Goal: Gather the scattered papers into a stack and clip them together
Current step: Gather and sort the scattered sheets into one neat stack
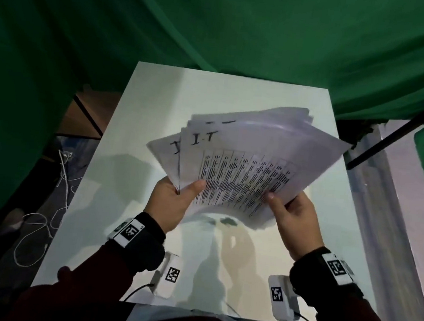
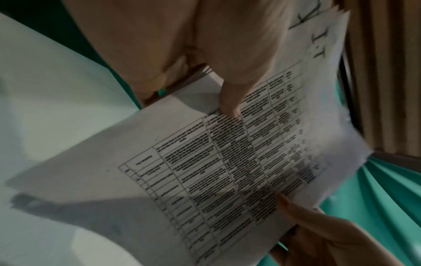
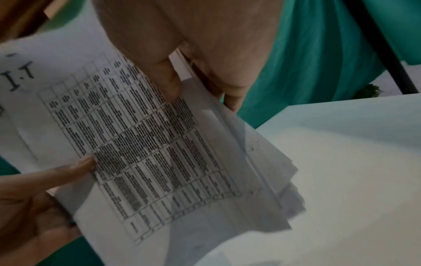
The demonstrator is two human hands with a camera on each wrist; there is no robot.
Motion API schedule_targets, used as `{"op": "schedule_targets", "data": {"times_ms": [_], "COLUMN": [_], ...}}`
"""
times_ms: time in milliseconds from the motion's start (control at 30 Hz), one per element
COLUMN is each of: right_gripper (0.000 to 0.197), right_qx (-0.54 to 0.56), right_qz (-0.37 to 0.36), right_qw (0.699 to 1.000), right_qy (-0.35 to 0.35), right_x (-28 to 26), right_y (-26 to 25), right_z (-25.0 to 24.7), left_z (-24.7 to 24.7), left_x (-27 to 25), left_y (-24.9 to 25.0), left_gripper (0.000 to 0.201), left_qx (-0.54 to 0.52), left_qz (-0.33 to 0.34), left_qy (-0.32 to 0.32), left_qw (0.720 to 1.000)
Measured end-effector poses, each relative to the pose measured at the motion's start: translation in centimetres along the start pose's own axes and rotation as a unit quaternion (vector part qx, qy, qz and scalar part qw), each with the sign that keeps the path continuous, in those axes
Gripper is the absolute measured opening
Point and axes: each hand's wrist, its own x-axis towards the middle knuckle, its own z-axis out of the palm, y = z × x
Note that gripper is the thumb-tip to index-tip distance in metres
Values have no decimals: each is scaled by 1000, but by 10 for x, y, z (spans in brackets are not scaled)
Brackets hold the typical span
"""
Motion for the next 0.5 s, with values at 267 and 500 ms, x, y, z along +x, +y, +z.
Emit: {"op": "schedule_targets", "data": {"times_ms": [267,500], "right_gripper": [32,19], "right_qx": [-59,-102], "right_qz": [-30,-18], "right_qw": [997,994], "right_qy": [-32,19], "right_x": [-10,-3], "right_y": [12,13], "right_z": [2,16], "left_z": [-12,4], "left_x": [9,17], "left_y": [-27,-18], "left_gripper": [49,34], "left_qx": [-12,43], "left_qz": [18,42], "left_qy": [-21,-12], "left_qw": [1000,998]}}
